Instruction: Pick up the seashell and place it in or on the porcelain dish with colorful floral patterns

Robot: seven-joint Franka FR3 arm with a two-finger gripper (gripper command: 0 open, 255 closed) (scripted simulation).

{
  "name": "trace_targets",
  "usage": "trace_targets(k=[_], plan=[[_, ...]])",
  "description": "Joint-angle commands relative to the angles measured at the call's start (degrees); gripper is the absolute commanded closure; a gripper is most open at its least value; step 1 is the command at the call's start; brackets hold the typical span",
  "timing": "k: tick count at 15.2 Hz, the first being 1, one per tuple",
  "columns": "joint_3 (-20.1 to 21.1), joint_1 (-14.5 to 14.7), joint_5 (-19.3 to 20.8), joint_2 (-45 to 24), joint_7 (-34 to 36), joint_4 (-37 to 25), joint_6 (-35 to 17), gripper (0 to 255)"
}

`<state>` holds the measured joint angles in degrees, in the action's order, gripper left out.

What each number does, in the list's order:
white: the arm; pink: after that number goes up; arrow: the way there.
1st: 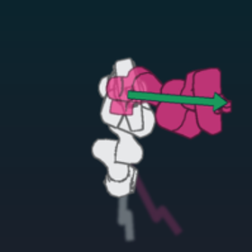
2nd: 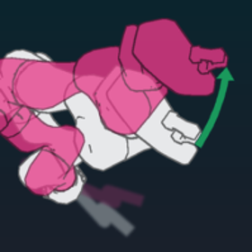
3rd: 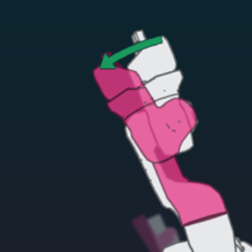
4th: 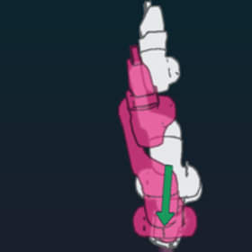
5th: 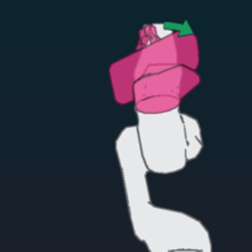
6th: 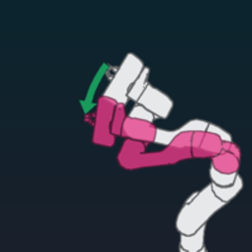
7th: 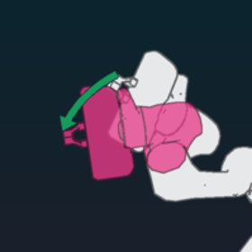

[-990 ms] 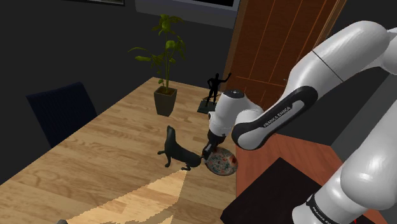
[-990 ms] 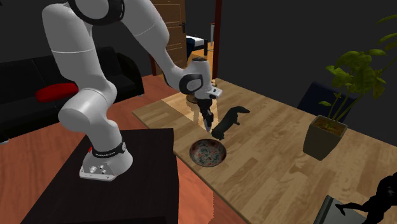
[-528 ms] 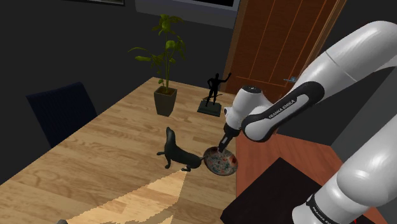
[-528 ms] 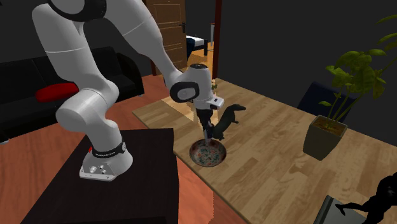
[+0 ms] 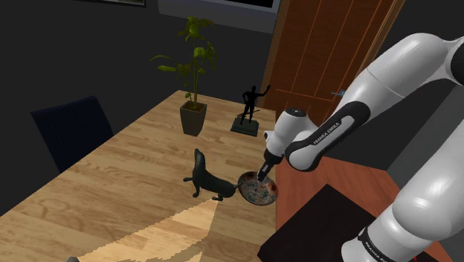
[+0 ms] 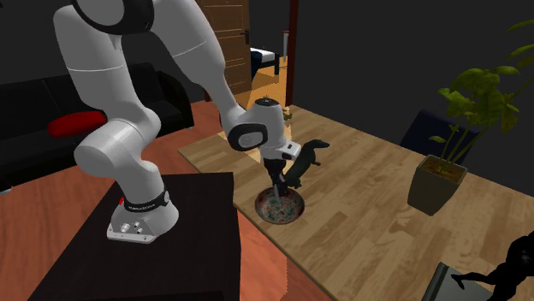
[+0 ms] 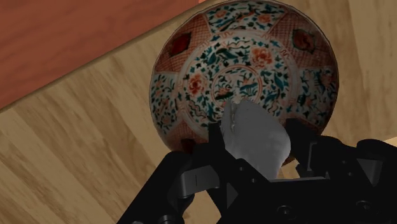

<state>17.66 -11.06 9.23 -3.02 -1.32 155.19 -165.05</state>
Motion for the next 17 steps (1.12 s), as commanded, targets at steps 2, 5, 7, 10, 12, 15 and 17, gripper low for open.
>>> trace_targets(k=[2, 5, 7, 10, 12, 15, 17], plan=[[-1.55, 0.52, 5.1, -3.2, 3.84, -0.32, -2.67, 255], [-4.35, 2.2, 10.28, -6.38, 7.83, -0.95, -5.05, 255], [-6.72, 3.89, 13.48, -8.48, 10.35, -1.48, -6.59, 255], [-7.99, 4.91, 14.68, -9.42, 11.33, -1.74, -7.31, 255], [-8.0, 4.92, 14.67, -9.42, 11.33, -1.74, -7.31, 255], [-8.0, 4.92, 14.67, -9.42, 11.33, -1.74, -7.31, 255], [-7.89, 4.84, 14.55, -9.38, 11.23, -1.78, -7.23, 0]])
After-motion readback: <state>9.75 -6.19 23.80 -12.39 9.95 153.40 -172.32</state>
